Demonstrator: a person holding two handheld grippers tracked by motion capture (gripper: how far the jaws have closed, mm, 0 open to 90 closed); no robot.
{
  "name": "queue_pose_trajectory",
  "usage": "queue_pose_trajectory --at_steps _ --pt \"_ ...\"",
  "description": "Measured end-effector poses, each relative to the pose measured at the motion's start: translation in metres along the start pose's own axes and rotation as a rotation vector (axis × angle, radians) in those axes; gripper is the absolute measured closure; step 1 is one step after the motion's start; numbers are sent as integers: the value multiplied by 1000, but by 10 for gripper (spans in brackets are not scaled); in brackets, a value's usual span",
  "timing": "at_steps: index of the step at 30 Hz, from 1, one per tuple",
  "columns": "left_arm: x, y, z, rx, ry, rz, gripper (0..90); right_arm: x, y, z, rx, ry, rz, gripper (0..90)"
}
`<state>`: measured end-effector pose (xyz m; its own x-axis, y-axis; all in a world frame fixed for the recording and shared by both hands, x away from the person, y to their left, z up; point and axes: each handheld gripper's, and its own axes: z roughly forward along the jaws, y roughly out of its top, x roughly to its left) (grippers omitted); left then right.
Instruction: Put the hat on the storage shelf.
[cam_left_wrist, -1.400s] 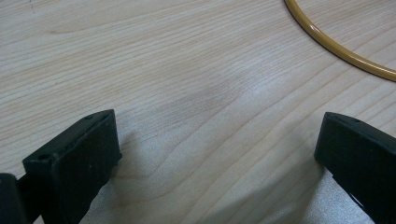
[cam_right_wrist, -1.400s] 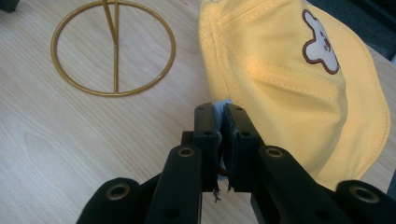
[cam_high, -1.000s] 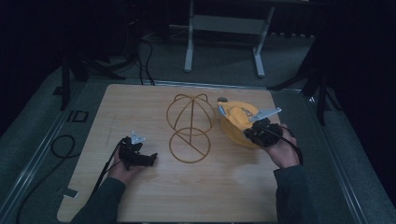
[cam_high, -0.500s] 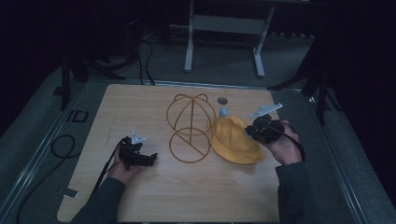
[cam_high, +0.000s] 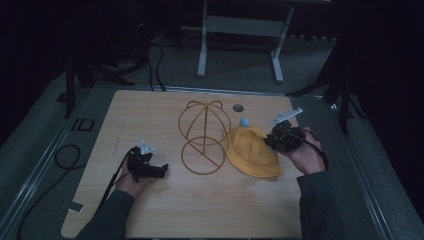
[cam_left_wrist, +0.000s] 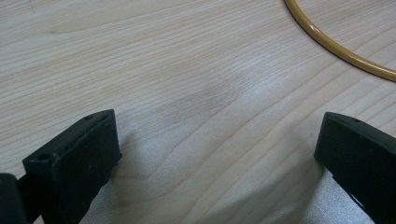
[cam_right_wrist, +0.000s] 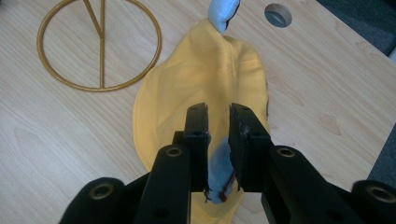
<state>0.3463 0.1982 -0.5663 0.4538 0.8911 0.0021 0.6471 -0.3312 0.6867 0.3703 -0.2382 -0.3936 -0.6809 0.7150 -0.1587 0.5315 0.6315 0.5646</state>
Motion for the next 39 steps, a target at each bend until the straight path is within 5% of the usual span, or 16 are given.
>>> queue_pose_trajectory --at_steps 20,39 --pt "0 0 0 -1 0 0 1 -10 16 20 126 -11 -51 725" --pt "0 0 0 -1 1 0 1 -16 44 44 248 38 -107 684"
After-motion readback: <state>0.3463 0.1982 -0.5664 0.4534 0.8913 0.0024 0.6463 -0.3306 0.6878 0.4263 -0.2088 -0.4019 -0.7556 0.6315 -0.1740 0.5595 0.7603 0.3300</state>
